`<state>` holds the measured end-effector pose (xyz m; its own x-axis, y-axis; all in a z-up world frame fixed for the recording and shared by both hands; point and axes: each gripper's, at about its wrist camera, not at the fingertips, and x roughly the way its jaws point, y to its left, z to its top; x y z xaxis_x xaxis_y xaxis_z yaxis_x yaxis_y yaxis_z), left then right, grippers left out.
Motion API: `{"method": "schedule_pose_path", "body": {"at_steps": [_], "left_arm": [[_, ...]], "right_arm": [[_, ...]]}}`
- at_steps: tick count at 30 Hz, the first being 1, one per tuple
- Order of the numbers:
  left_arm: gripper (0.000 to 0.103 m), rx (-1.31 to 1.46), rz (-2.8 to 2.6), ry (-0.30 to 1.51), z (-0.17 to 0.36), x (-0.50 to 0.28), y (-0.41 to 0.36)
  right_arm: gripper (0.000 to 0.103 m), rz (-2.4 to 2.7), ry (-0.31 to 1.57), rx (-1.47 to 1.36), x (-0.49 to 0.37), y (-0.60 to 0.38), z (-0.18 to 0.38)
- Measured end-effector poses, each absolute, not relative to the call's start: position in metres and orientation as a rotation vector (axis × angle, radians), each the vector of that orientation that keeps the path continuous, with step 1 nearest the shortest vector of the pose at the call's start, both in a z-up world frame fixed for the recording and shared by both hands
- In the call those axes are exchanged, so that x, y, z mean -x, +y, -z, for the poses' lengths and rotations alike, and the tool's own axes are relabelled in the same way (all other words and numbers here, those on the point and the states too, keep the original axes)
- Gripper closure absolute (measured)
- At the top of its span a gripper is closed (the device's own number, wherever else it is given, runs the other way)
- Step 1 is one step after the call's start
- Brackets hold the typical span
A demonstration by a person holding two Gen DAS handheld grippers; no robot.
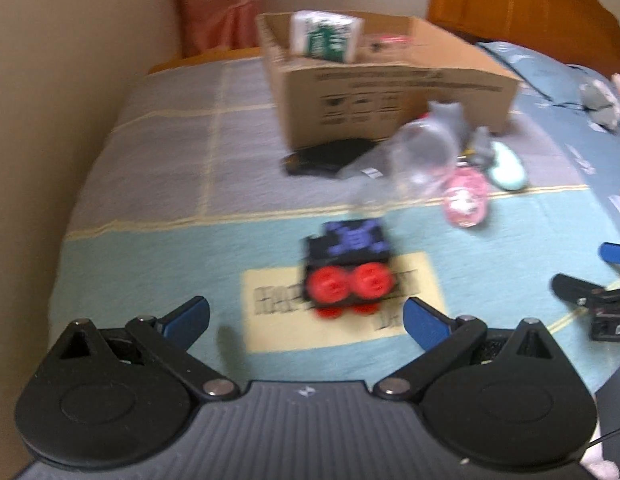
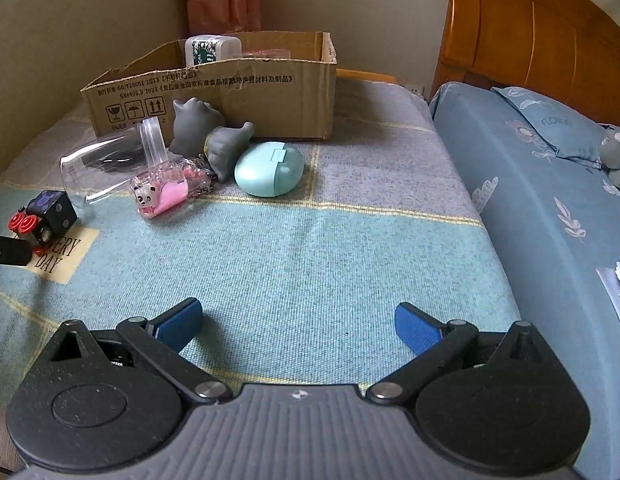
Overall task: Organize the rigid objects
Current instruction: 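Move the left gripper toward the black toy car with red wheels, then close the left gripper around the black toy car, then grasp the pink liquid keychain bottle with the right gripper while the left holds the car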
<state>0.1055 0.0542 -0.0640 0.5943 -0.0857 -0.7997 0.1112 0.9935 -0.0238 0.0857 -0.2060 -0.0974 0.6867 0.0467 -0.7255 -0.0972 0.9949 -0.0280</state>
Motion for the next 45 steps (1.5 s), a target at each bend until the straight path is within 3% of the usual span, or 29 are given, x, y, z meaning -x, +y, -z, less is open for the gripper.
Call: {"method": "schedule_pose_path", "body": {"at_steps": [10,17,18,27,35,45], "left_arm": [[0.005,-0.032,0.079,0.904,0.077,-0.125,0.04],[0.046,-0.01,0.084,0.863,0.07,-0.118,0.048],[0.047,-0.013,0.096,0.861,0.07,-0.118,0.048],[0.047,-0.045,0.08,0.859,0.069,-0.119,0.063],[0.047,-0.007,0.056,0.859,0.07,-0.124,0.08],[0.047,0.01,0.06,0.847,0.071,-0.127,0.085]], "right_arm": [[0.0,-0.098,0.817,0.074,-0.082,-0.205,0.096],[0.0,-0.138,0.836,0.111,-0.084,-0.199,0.094],[0.0,-0.157,0.841,0.13,-0.086,-0.196,0.093],[0.0,-0.375,0.873,0.284,-0.106,-0.163,0.078],[0.0,-0.526,0.791,0.391,-0.135,-0.128,0.06],[0.0,-0.599,0.805,0.446,-0.171,-0.104,0.072]]}}
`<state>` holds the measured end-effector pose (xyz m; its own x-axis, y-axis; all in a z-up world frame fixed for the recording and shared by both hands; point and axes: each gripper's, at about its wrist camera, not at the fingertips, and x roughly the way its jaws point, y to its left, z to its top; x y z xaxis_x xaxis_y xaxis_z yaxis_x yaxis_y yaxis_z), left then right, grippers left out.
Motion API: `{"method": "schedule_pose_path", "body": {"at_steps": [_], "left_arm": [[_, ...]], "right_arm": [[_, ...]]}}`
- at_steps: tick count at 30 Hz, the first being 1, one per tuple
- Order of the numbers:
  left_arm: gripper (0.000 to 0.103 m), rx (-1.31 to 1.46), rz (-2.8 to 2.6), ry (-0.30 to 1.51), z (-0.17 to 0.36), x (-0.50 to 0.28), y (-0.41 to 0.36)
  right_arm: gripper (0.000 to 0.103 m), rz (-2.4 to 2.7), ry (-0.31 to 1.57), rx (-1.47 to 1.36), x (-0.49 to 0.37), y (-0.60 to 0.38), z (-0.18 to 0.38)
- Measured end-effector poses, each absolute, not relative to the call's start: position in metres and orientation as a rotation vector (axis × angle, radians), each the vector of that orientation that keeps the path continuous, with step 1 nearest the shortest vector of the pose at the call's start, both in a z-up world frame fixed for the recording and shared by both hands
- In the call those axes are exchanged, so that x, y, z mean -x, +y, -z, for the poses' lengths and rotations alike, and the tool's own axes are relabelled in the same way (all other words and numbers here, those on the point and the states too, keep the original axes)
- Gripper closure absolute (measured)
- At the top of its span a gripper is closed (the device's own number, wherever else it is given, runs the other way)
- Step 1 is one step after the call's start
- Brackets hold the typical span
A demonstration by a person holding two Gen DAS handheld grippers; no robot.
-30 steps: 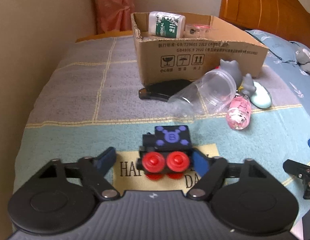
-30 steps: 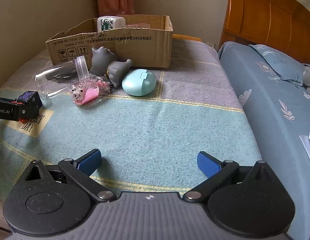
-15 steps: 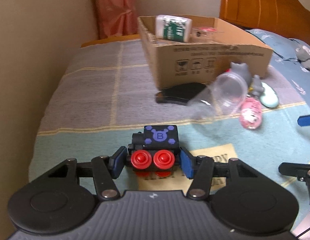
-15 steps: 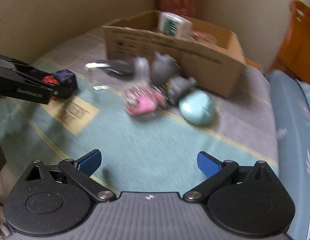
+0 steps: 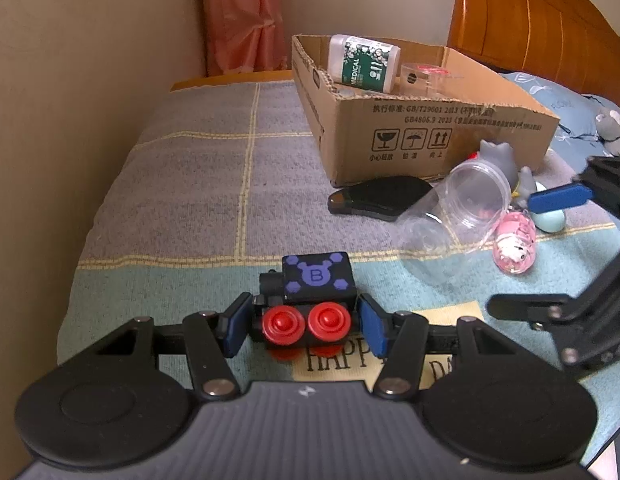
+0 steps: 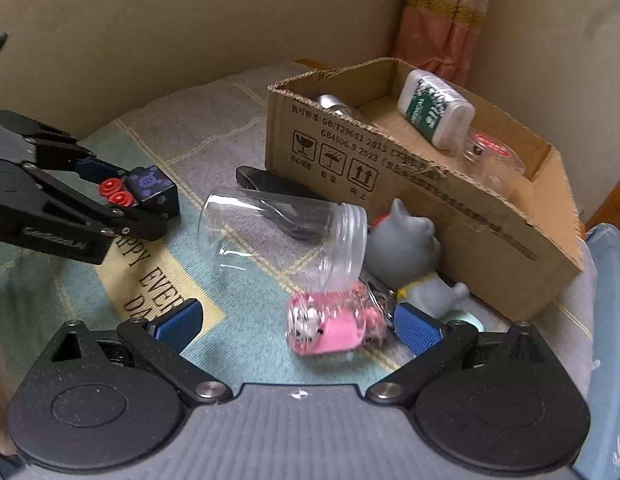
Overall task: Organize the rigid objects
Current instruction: 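Grasp the pink liquid keychain bottle with the right gripper while the left holds the car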
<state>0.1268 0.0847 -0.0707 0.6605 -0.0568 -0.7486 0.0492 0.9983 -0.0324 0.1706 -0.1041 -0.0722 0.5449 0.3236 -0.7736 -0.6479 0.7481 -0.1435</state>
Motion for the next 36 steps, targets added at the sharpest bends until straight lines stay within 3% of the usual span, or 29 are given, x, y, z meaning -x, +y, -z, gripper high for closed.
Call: {"method": "schedule_pose_path", "body": {"at_steps": [16,22,24,26,27,35,36], "left_arm": [[0.047,0.003,0.063,0.848,0.071,-0.124,0.086],[0.046,0.007,0.059,0.849,0.071,-0.125,0.086],[0.039,0.004,0.056,0.853,0.071,-0.126,0.085],[0.035,0.002,0.048,0.855,0.072,-0.128,0.085],[0.035,0.001,0.047,0.855,0.072,-0.128,0.085],[0.036,0.012,0.044,0.862,0.071,-0.133,0.085],[0.042,0.015,0.046,0.862,0.071,-0.134,0.085]], "right_arm": [[0.0,-0.678,0.856,0.416,-0.154,-0.101,0.078],[0.016,-0.656,0.83,0.408,-0.161,-0.097,0.078],[0.024,-0.643,0.823,0.405,-0.161,-0.096,0.076],[0.04,-0.636,0.825,0.394,-0.16,-0.099,0.073],[0.042,-0.636,0.833,0.384,-0.16,-0.1,0.072],[0.04,-0.623,0.848,0.363,-0.158,-0.106,0.074],[0.04,-0.625,0.85,0.357,-0.16,-0.106,0.074]]}}
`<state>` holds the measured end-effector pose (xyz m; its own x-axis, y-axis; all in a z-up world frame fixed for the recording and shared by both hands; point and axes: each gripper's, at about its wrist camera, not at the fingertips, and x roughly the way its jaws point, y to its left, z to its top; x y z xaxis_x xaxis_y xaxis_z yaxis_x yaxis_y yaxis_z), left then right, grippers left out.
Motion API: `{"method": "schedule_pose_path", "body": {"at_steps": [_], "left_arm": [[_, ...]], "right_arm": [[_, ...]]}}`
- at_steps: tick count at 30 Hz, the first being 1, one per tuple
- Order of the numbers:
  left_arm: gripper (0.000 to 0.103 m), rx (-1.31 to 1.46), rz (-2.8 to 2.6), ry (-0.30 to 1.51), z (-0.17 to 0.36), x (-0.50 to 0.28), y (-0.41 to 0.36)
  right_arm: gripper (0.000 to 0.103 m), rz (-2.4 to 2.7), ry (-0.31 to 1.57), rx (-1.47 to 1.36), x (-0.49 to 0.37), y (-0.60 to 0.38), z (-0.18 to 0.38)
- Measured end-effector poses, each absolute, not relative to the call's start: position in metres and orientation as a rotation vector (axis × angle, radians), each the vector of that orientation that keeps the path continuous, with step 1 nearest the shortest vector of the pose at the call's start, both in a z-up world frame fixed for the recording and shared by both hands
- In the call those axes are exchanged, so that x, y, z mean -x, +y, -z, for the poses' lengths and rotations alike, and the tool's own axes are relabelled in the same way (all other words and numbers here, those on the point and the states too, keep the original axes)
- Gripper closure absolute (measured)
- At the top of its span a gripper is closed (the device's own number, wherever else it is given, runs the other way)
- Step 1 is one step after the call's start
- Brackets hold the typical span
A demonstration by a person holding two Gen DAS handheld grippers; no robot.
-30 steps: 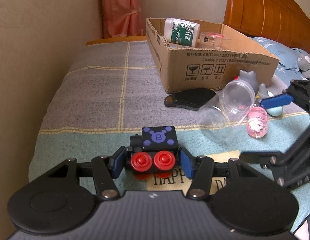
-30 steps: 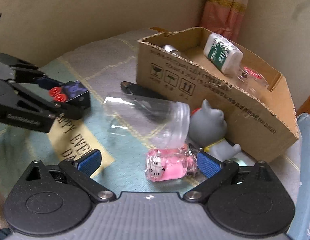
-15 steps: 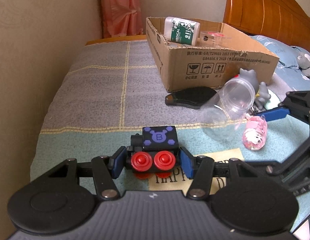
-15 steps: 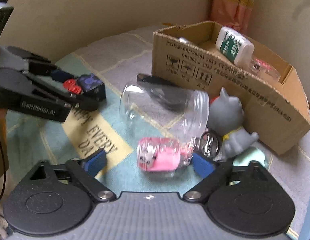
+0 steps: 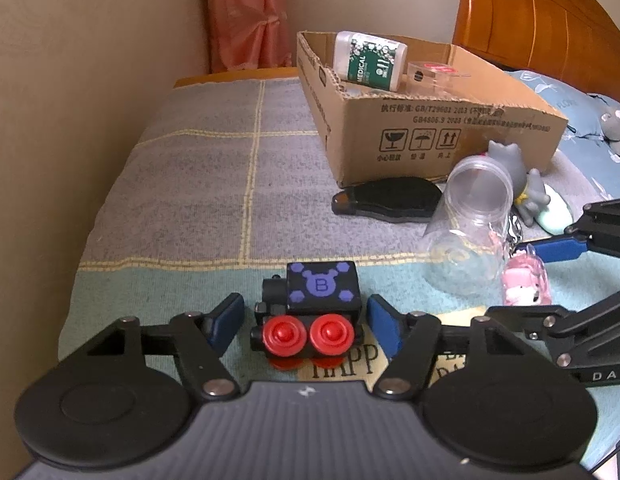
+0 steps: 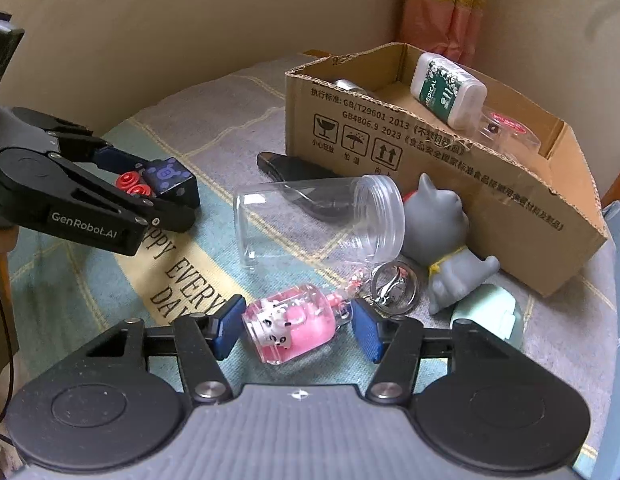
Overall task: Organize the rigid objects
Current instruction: 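Grasp the pink liquid keychain bottle with the right gripper while the left holds the car, then carry the car and pink bottle over the box and open both grippers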
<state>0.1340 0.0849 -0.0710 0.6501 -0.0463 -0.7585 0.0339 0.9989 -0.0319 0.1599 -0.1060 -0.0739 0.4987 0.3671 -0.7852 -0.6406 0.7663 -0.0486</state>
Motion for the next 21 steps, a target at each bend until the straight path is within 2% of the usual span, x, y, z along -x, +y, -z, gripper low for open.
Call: {"method": "schedule_pose_path", "body": {"at_steps": [2,10,21], "left_arm": [[0.051,0.01,0.052,0.859,0.07,-0.136,0.086],[0.051,-0.031,0.127,0.901,0.059,-0.137,0.088],[0.052,-0.133,0.222,0.864,0.006,-0.128,0.074]], "right_arm": [[0.04,-0.631,0.852,0.355,-0.161,-0.105,0.074],[0.042,-0.651,0.873,0.385,-0.149,-0.106,0.064],[0.042,-0.672,0.843,0.415,-0.137,-0.134,0.015]]}}
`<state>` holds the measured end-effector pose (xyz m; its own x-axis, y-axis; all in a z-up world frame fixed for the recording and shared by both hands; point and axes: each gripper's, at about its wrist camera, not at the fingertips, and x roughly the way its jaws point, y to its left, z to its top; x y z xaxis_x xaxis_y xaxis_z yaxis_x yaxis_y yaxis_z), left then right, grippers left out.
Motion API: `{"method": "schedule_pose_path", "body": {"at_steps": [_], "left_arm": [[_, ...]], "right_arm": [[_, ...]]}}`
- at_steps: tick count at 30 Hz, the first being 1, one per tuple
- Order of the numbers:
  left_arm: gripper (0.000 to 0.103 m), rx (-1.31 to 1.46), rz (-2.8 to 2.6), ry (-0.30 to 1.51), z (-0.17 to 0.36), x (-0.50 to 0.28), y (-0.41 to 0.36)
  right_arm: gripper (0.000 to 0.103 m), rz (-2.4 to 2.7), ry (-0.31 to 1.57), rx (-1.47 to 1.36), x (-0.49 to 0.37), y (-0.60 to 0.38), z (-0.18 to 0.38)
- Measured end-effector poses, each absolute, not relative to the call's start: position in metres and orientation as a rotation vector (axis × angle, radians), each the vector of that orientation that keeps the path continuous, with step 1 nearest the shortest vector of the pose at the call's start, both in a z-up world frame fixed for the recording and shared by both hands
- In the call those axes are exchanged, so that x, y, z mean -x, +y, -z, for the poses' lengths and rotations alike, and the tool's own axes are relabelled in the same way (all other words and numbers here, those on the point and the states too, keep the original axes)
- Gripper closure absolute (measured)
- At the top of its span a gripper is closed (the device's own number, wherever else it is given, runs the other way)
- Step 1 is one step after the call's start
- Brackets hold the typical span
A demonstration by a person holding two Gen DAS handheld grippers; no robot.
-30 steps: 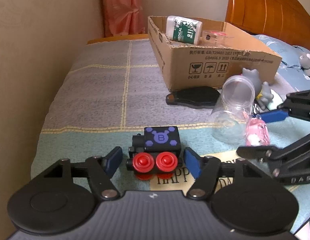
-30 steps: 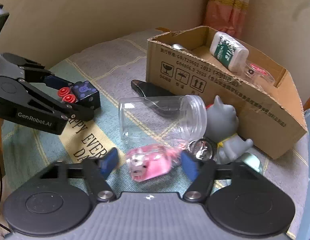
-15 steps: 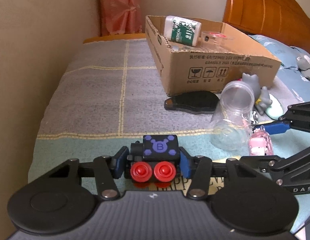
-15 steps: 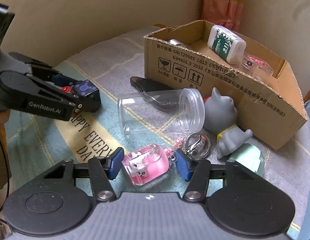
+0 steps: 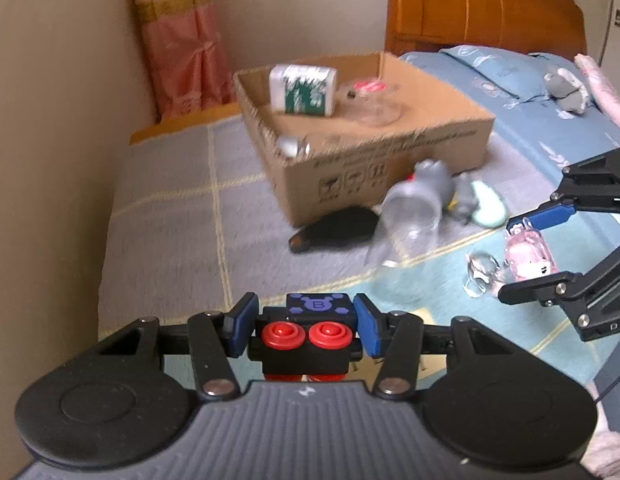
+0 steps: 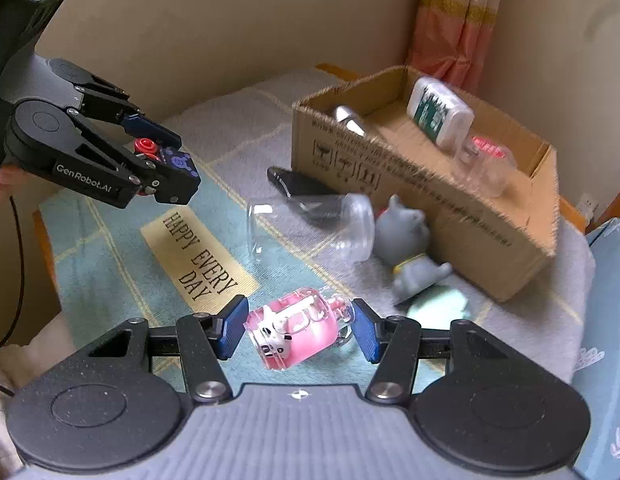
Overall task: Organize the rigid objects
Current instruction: 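Carry the car and pink bottle over the box and open both grippers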
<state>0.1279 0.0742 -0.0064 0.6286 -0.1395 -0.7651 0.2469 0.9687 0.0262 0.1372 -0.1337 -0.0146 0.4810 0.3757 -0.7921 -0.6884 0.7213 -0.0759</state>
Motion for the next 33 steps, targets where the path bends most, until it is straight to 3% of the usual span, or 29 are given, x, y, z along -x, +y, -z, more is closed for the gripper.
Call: {"method": "schedule_pose_path", "body": {"at_steps": [19,31,32,33], "left_arm": [[0.052,-0.206,0.29,0.745,-0.071,-0.201,0.046],[0.052,-0.183,0.305,0.787,-0.062,-0.302,0.029],[0.051,-0.174,0.294,0.787,-0.058,-0.309,0.029],[0.039,-0.169,0.284,0.782,-0.054,-0.315,0.029]], "right_arm": [[0.042,-0.58,0.666,0.385,-0.177,-0.169,-0.071],[0.042,-0.524,0.668,0.33,-0.246,-0.173,-0.092],[0.042,-0.516,0.671,0.323,-0.251,-0.174,-0.092],[0.042,-0.515,0.675,0.318,-0.255,-0.174,-0.092]]}}
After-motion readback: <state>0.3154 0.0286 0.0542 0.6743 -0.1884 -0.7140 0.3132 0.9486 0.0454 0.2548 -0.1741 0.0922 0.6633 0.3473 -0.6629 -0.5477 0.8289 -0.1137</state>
